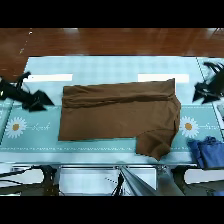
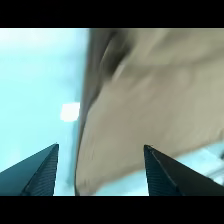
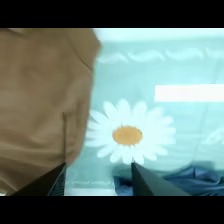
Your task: Fold the shirts.
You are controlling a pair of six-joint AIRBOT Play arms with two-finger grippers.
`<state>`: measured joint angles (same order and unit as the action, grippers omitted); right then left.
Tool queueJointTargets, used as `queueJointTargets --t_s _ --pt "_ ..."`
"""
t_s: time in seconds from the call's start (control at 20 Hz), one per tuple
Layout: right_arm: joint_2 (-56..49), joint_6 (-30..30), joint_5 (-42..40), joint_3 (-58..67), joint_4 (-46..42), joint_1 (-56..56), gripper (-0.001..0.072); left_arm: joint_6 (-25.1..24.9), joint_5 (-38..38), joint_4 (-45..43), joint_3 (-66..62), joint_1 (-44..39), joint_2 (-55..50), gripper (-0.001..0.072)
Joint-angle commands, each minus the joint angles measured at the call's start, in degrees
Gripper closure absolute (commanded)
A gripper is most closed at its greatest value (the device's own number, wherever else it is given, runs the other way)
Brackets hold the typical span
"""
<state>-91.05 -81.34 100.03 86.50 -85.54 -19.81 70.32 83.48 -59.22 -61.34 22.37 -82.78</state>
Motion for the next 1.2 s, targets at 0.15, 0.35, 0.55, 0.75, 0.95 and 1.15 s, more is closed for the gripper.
queueJointTargets --t_s 0.15,0.35,0.55,0.75,0.95,1.15 --pt "18.45 10.71 -22.01 -31.06 16.48 -12.87 0.0216 -12.50 -2.60 5.25 28.59 10.47 10.88 0.0094" --pt "23.19 13.84 -25.40 -34.91 19.58 -12.87 0.0217 -12.66 -6.45 5.25 31.69 9.88 10.64 0.0094" --pt "24.79 13.88 -25.90 -34.91 21.31 -12.87 0.0217 -11.85 -9.99 5.31 31.69 5.60 10.27 0.0095" --pt "26.05 13.27 -24.87 -34.91 22.69 -12.87 0.0217 -11.26 -13.66 13.07 31.67 -1.73 7.17 0.0207" --pt "26.10 11.89 -22.82 -36.74 11.65 -13.77 0.0217 -11.78 -12.87 13.57 31.65 -4.11 4.28 0.0674" --pt "26.10 13.05 -20.55 -46.84 19.43 -16.90 0.0215 -14.43 -10.99 13.64 31.65 -3.34 4.35 0.0675"
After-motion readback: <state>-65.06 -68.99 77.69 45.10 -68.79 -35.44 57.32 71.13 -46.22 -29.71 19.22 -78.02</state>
